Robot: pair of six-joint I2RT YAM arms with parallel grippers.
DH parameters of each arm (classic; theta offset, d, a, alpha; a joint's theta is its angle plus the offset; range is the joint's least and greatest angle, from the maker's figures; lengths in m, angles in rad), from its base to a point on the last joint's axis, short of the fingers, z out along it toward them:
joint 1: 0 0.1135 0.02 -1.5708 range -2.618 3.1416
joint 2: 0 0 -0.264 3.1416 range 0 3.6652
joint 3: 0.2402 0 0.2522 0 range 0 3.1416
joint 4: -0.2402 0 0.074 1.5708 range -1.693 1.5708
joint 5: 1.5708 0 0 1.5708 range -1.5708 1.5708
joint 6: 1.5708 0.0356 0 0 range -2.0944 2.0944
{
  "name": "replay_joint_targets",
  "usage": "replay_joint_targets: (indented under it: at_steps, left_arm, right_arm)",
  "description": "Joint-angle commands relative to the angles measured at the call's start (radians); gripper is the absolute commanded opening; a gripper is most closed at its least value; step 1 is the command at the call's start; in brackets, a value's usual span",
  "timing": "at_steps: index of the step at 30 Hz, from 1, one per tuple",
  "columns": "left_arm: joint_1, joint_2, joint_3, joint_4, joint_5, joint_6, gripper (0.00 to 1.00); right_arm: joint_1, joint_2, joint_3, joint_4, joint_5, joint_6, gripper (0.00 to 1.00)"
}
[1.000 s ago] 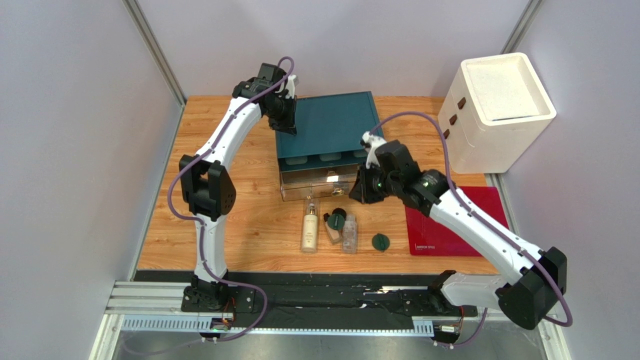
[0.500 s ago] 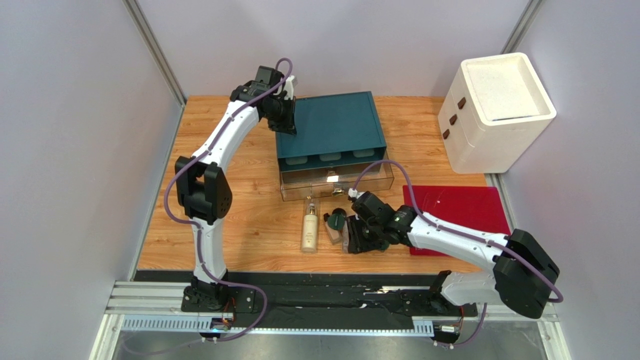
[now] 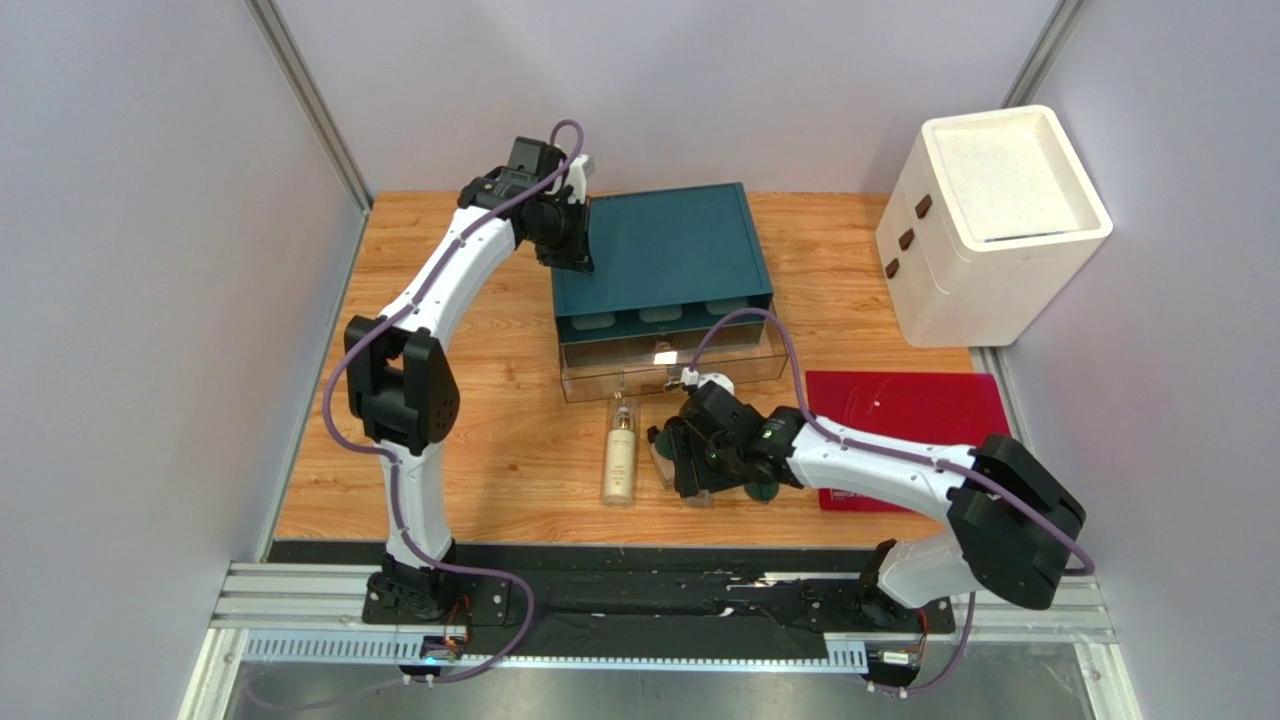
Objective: Organize the makeup
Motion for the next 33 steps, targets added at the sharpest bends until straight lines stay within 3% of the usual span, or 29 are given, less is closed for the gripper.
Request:
replay_joint_targets:
  at_steps: [1, 4, 5, 7, 8, 11, 14, 25, 30, 33]
  left_arm:
    - [-0.006, 0.095, -0.094, -0.254, -0.051, 0.044, 0.00]
    - [-0.006, 0.096, -0.094, -0.252, -0.049, 0.048, 0.00]
    - [-0.006, 0.099, -0.091, -0.252, -0.051, 0.050, 0.00]
    - [-0.006, 0.101, -0.089, -0.255, -0.051, 0.051, 0.00]
    - [-0.006, 0.103, -0.086, -0.257, -0.052, 0.053, 0.00]
    - [-0.006, 0.103, -0.085, -0.255, -0.051, 0.050, 0.00]
    - [-0.006, 0.103, -0.081, -0.257, -0.041, 0.045, 0.00]
    - [-0.006, 0.116, -0.069, -0.255, -0.032, 0.038, 0.00]
    - [-0.006, 0.126, -0.055, -0.264, -0.015, 0.038, 0.00]
    - [-0.006, 0.124, -0.051, -0.266, -0.011, 0.033, 0.00]
  right_arm:
    - [0.025, 0.047, 0.048, 0.004, 0.094, 0.034, 0.63]
    - [0.043, 0.099, 0.074, -0.031, 0.135, 0.037, 0.60]
    - [0.051, 0.114, 0.082, -0.052, 0.147, 0.043, 0.49]
    - [0.073, 0.142, 0.102, -0.077, 0.193, 0.051, 0.41]
    - [0.082, 0.142, 0.106, -0.095, 0.209, 0.054, 0.29]
    - [0.116, 0.127, 0.120, -0.137, 0.249, 0.058, 0.11]
    - [0.143, 0.087, 0.129, -0.206, 0.278, 0.064, 0.00]
    - [0.166, -0.203, 0.126, -0.433, 0.344, 0.026, 0.00]
    - [0.183, -0.365, 0.197, -0.470, 0.478, -0.130, 0.00]
    - [0.182, -0.434, 0.240, -0.375, 0.586, -0.318, 0.00]
